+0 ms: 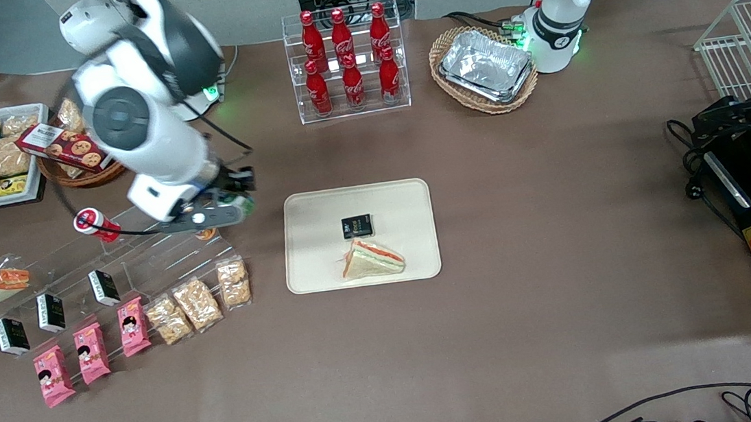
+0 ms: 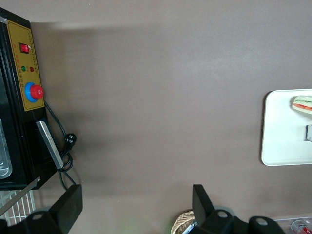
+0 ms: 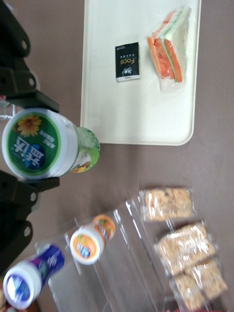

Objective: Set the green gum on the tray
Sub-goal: 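Carry the green gum bottle over to the white tray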

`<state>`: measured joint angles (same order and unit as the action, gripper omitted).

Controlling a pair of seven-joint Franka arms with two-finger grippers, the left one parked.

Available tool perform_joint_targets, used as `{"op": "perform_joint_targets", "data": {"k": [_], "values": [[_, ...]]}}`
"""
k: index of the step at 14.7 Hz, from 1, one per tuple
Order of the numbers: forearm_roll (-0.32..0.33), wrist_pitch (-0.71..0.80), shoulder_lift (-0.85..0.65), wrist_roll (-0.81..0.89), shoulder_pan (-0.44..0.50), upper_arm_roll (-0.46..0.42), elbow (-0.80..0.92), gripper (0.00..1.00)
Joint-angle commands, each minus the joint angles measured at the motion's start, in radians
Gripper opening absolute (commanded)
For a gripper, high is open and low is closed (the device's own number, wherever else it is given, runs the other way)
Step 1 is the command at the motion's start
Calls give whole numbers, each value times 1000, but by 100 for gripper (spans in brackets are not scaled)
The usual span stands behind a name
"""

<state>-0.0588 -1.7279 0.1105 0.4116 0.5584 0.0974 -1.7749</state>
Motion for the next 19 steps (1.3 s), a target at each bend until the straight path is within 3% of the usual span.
{"op": "perform_joint_targets", "data": {"k": [1, 7, 13, 16, 17, 19], "values": [[-23, -215, -2, 126, 95, 11, -164, 44], [-23, -430, 141, 173, 179, 11, -196, 44], [-21, -642, 216, 173, 195, 11, -291, 44], [-21, -674, 230, 173, 198, 11, -305, 46], [-21, -674, 232, 173, 198, 11, -305, 51], [-21, -674, 235, 179, 198, 11, -305, 83]]}}
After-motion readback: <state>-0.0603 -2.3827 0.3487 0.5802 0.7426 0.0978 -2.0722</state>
